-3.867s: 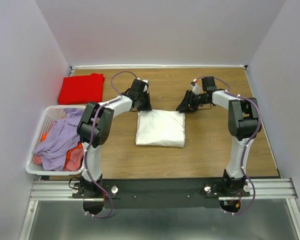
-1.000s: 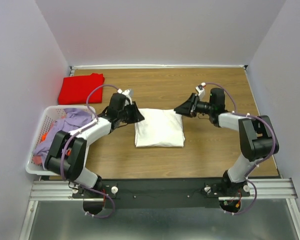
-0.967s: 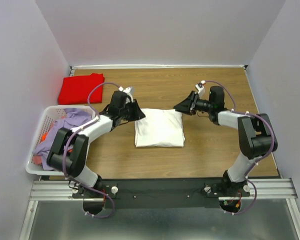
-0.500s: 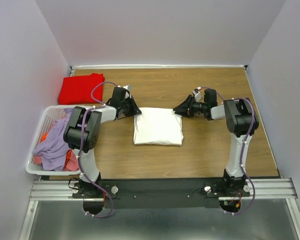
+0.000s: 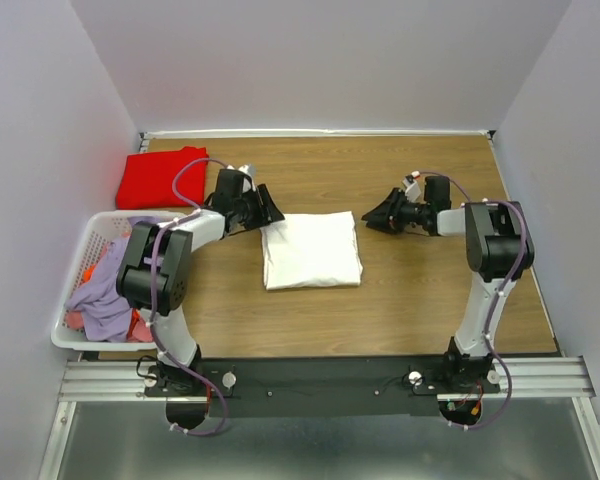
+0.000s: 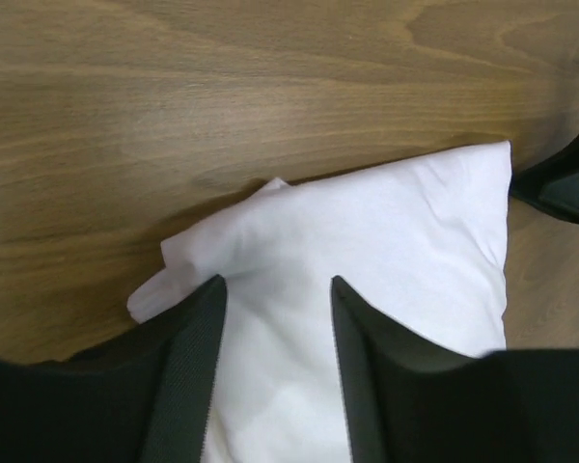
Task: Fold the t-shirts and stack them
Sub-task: Fold the tshirt, then neatly place the folded tshirt to the corner
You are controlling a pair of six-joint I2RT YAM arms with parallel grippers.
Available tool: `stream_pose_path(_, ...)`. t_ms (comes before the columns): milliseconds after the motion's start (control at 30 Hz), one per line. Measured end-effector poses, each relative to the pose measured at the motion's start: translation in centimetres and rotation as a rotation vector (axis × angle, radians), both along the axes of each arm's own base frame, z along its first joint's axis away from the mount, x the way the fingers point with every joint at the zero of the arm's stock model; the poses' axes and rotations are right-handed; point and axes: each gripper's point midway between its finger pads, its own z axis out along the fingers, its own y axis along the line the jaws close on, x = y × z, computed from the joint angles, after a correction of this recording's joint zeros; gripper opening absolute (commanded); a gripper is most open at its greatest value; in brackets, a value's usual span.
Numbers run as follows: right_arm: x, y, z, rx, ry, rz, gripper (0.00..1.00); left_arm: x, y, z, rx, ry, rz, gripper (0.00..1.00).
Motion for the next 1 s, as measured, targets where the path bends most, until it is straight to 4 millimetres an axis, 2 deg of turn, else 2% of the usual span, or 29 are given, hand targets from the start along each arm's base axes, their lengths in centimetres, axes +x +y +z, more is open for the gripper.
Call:
stream_pose_path(100, -0.5, -0.5, 2.3, -0.082, -0.043, -0.003, 0.52, -0.3, 0.9, 3.0, 0.022, -0.047, 0.019, 0.75)
stream_pose_path(167, -0.8, -0.4, 5.0, -0.131, -0.113, -0.002, 0.54, -0.5, 1.5, 5.3, 0.038, -0.093, 0.032, 0.79)
stream_pose_path(200, -1.2, -0.1, 6.8, -0.176, -0.161, -0.001, 0.56, -0.7, 1.9, 7.3, 0.043, -0.134, 0.046, 0.8)
stream_pose_path(267, -2.4, 1.4, 9.9, -0.227, -0.251, 0.02, 0.58, -1.2, 3.0, 11.1, 0.063, -0.222, 0.082, 0.82)
stream_pose_path(333, -4.1, 4.0, 12.2, -0.283, -0.331, 0.058, 0.58, -2.1, 4.2, 13.8, 0.086, -0.281, 0.122, 0.86)
stream_pose_path(400, -5.8, 6.5, 12.7, -0.322, -0.363, 0.106, 0.58, -3.3, 5.7, 15.3, 0.122, -0.32, 0.17, 0.86)
stream_pose_path(500, -9.9, 11.6, 11.1, -0.417, -0.374, 0.223, 0.58, -5.6, 8.0, 15.6, 0.192, -0.317, 0.243, 0.86)
stream_pose_path(567, -12.8, 14.4, 9.3, -0.484, -0.366, 0.312, 0.57, -6.9, 9.3, 14.9, 0.235, -0.291, 0.278, 0.86)
stream_pose_path(667, -15.3, 17.6, 6.6, -0.587, -0.36, 0.407, 0.56, -8.8, 10.7, 13.2, 0.29, -0.235, 0.307, 0.86)
stream_pose_path(833, -17.0, 22.1, 3.7, -0.701, -0.397, 0.503, 0.54, -11.1, 12.1, 11.5, 0.342, -0.175, 0.337, 0.86)
stream_pose_path(1000, -17.6, 25.4, 1.7, -0.77, -0.427, 0.542, 0.54, -12.0, 12.7, 10.7, 0.365, -0.145, 0.348, 0.86)
